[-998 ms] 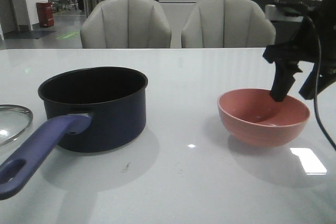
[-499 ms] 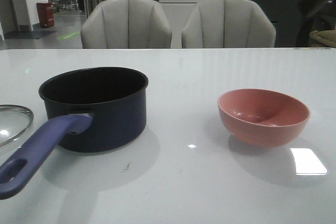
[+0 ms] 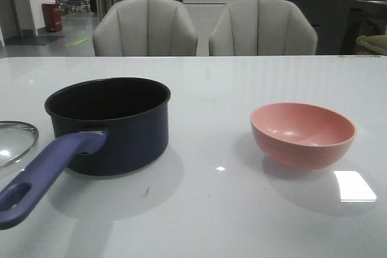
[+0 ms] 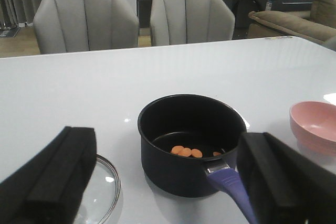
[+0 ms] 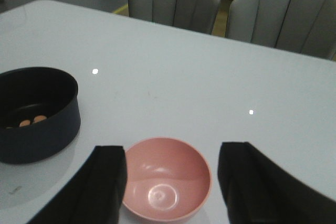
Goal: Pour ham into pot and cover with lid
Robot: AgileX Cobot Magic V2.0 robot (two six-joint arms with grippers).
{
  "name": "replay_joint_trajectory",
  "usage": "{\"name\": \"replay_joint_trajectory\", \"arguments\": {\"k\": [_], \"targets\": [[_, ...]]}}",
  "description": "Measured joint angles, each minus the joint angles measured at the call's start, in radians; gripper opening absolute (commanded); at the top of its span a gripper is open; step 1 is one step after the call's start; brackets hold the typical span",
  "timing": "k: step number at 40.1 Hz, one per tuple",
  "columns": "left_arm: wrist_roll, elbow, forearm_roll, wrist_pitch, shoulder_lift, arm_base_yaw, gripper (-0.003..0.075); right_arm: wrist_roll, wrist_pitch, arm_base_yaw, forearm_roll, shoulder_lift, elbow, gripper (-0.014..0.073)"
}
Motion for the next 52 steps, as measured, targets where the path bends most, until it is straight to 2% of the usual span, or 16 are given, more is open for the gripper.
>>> {"name": "replay_joint_trajectory", "arguments": {"k": [10,14,19,23,30,37,41,47,52], "targets": [[0.0,0.0,0.0,0.0,0.0,0.0,0.0581,0.0,-0.027,0.001,0.01,-0.21,0.196,0.0483],[0.0,0.0,0.0,0.0,0.0,0.0,0.0581,0.0,-0.008,0.001,0.032,-0.215,0.224,0.0376],[0.0,0.0,0.0,0.0,0.0,0.0,0.0581,0.0,-0.003,0.001,0.038,-0.215,0.236,0.0116],[0.0,0.0,0.0,0.0,0.0,0.0,0.0582,0.0,-0.003,0.001,0.038,-0.215,0.24,0.0163],[0.0,0.0,0.0,0.0,0.0,0.0,0.0582,0.0,-0.005,0.001,0.038,-0.215,0.24,0.0161],[-0.002,-0.02,0.0,0.042,0.009,0.0,0.0629,0.0,-0.005,0.001,0.039,-0.215,0.24,0.0161],[-0.013,-0.068,0.0,0.093,0.064,0.0,0.0661,0.0,-0.005,0.001,0.039,-0.215,0.24,0.0161],[-0.074,-0.15,0.004,0.146,0.196,0.007,0.0661,0.0,-0.005,0.001,0.039,-0.215,0.24,0.0161],[-0.154,-0.235,0.042,0.188,0.348,0.071,0.0659,0.0,-0.005,0.001,0.039,-0.215,0.24,0.0161]]}}
